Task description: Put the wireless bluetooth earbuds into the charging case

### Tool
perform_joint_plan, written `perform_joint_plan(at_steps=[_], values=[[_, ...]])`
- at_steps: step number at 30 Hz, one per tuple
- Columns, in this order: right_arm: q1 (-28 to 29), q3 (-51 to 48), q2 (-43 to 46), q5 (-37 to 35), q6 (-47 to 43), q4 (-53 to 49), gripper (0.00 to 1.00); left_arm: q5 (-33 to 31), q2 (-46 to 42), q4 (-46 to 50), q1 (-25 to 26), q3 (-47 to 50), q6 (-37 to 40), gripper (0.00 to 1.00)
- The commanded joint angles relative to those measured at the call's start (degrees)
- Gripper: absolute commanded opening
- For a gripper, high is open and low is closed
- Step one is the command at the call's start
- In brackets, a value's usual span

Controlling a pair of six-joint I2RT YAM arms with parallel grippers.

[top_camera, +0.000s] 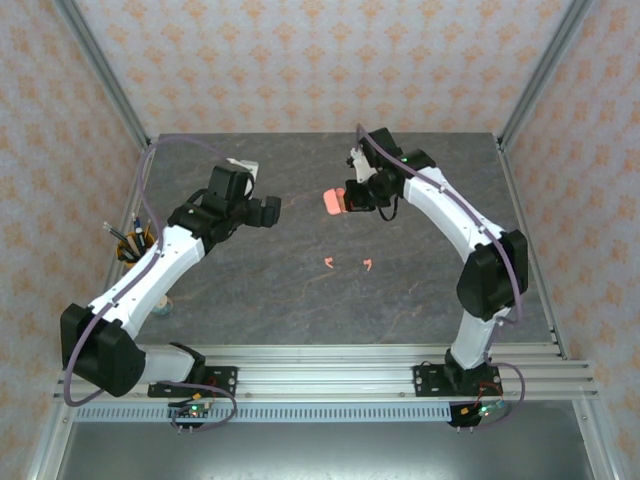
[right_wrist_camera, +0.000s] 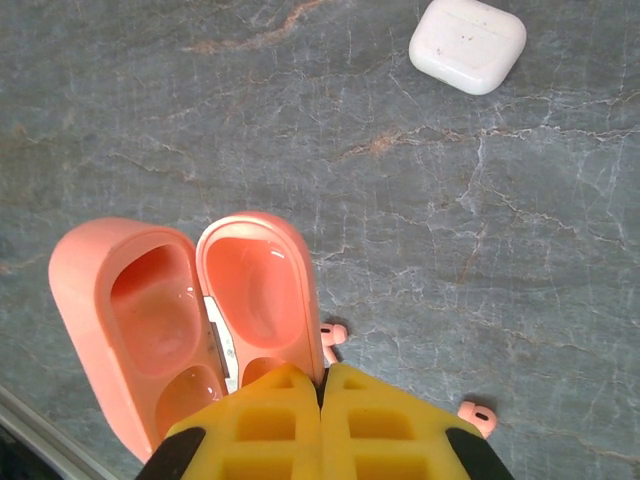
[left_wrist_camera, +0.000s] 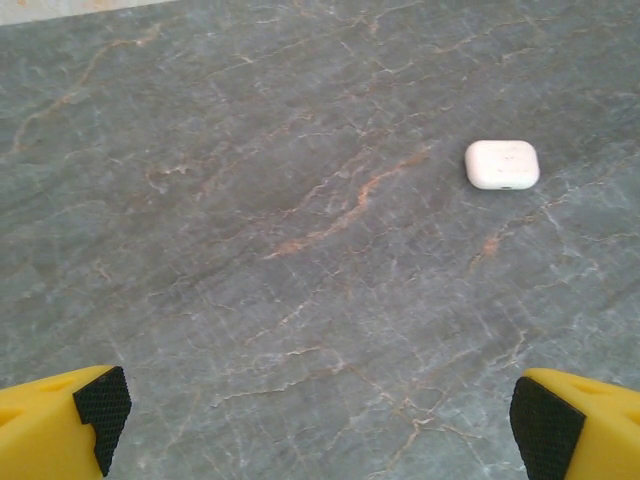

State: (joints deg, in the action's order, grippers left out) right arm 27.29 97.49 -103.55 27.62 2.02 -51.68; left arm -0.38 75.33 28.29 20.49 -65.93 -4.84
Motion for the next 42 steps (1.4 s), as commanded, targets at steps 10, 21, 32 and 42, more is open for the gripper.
perform_joint_plan(at_steps=[10,21,32,42], values=[[2.74,8.48,-3.24,-10.6,-3.59,-8.42,0.0,-3.33,-2.37,-5.41,-2.47,2.74,4.32,1.0],[7.31,8.39,-2.99,-20.23,-6.02,-9.23,0.0,5.32,-3.08,-16.49,-2.51,10.94,5.88,1.0],[8.04,3.66,0.8,-19.47,-7.91,-3.52,0.0,7.31,1.4,-6.48,-2.47,4.21,1.77,1.0],[8.13,2.44,1.59,-19.1,-9.05,-1.58,0.0,5.82,8.83,1.96,-3.68,-4.16,-1.45,1.0]])
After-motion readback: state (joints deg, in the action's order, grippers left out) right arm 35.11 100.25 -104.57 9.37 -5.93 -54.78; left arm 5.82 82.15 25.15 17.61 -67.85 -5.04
